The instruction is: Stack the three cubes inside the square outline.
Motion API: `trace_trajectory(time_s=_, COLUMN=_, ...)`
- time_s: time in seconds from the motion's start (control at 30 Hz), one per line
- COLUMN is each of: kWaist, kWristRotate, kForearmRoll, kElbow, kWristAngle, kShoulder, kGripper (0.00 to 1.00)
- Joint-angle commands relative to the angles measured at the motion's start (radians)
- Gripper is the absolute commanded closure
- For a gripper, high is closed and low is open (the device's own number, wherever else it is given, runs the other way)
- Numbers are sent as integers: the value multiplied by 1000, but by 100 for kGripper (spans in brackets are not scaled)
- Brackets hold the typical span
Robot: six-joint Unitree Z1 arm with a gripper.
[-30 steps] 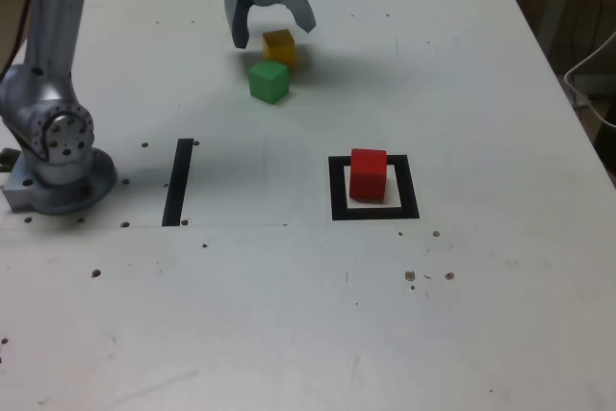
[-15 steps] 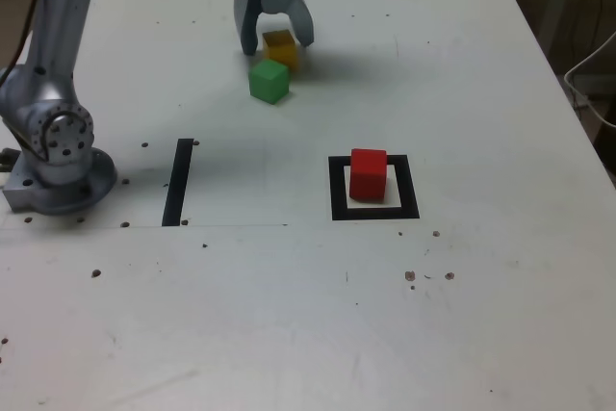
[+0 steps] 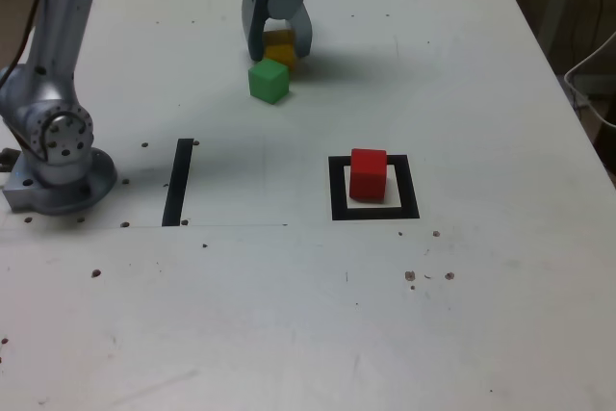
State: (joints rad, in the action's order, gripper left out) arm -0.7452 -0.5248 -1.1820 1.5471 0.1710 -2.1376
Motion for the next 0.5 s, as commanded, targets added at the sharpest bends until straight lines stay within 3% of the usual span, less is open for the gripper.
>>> trace_trajectory(time_s=0.0, kWaist=3, kWristRotate=-1, kForearmRoll=2, kElbow=-3, kWristAngle=-4, kShoulder=-4, kGripper=56)
trace_trajectory(time_s=0.27, kWaist=31, kWristRotate=-2, kForearmRoll=-13, kElbow=0, kWristAngle=-8, kShoulder=22, kGripper=59)
trace_trajectory(time_s=0.47, kWaist=127, kWristRotate=8, kForearmRoll=-39, kElbow=8, kWristAngle=-1, kShoulder=96, kGripper=60)
